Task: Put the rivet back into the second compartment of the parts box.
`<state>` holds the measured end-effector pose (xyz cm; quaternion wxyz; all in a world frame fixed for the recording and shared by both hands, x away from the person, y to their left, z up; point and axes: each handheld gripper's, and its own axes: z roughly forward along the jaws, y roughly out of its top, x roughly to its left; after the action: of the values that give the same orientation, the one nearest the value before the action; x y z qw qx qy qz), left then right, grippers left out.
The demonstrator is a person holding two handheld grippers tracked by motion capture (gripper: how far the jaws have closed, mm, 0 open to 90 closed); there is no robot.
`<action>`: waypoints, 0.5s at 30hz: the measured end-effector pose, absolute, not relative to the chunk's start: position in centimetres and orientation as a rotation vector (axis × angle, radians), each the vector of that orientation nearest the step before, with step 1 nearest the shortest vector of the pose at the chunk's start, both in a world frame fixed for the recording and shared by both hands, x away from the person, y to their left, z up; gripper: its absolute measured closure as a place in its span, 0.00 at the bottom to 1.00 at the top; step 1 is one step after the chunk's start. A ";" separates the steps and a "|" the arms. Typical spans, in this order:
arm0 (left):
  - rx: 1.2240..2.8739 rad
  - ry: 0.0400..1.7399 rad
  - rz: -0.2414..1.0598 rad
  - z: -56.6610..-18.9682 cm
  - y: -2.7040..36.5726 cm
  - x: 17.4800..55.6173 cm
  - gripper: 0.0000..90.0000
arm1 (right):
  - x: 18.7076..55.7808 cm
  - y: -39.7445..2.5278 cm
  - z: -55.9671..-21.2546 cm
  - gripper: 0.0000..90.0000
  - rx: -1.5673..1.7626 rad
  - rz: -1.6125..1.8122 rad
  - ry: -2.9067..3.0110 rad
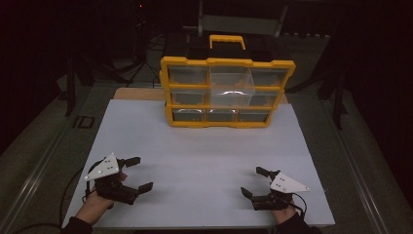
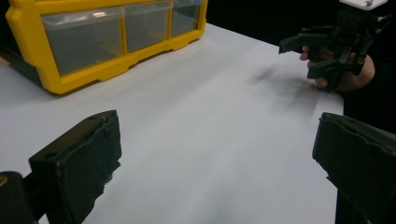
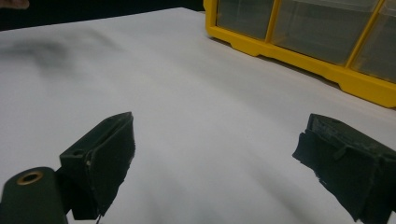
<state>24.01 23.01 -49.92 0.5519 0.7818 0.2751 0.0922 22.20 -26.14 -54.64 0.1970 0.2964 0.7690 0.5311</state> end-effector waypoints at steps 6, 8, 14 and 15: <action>1.854 0.669 0.228 -51.4 23.7 23.6 0.00 | 22.2 -26.1 -54.6 0.11 0.830 1.485 2.153; 1.849 0.687 0.232 -51.8 24.1 23.5 0.00 | 22.2 -26.1 -54.7 0.11 0.831 1.485 2.153; 1.878 0.747 0.241 -53.2 25.2 23.5 0.00 | 22.2 -26.1 -54.7 0.11 0.829 1.485 2.155; 1.883 0.759 0.245 -53.3 25.3 23.5 0.00 | 22.2 -26.1 -54.7 0.11 0.830 1.485 2.156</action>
<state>23.49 25.32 -53.35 0.5212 0.7859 0.3166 0.1022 22.21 -26.09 -54.66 0.1961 0.2965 0.7697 0.5303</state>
